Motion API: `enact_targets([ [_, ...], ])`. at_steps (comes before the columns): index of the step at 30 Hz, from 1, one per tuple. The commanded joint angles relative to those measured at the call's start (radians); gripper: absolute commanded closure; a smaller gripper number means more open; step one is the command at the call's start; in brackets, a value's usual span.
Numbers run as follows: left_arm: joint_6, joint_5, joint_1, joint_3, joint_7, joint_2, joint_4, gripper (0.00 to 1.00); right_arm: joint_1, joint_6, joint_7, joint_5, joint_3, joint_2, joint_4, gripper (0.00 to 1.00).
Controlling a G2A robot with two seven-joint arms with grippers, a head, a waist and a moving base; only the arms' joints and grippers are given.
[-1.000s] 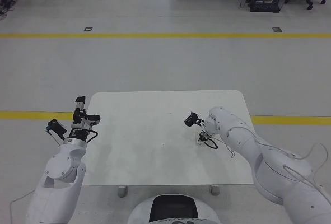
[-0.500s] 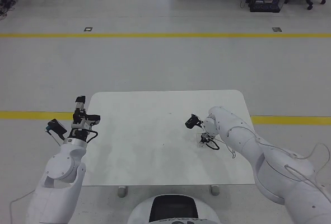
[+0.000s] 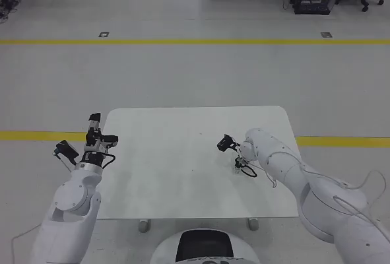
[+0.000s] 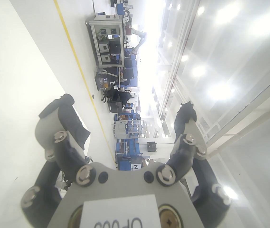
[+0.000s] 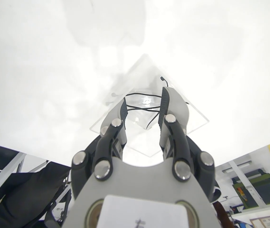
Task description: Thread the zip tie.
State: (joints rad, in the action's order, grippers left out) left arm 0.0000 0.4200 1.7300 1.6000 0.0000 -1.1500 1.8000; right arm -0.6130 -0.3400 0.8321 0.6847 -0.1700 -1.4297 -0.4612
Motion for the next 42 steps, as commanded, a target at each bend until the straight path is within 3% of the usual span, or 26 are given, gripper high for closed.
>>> enact_targets([
  [1,0.0,0.0,0.0,0.0,0.0,0.0,0.0,0.0,-0.001,0.0,-0.005,0.005,0.0,-0.001,0.001,0.71],
  [16,0.0,0.0,0.0,0.0,0.0,0.0,0.0,0.0,0.001,0.0,0.013,-0.007,0.0,-0.005,0.005,0.73],
  [28,0.0,0.0,0.0,0.0,0.0,0.0,0.0,0.0,0.003,0.0,0.019,-0.032,0.0,0.025,-0.046,0.72],
  [42,0.0,0.0,0.0,0.0,0.0,0.0,0.0,0.0,-0.019,0.0,-0.04,0.031,0.0,0.045,-0.093,0.75],
])
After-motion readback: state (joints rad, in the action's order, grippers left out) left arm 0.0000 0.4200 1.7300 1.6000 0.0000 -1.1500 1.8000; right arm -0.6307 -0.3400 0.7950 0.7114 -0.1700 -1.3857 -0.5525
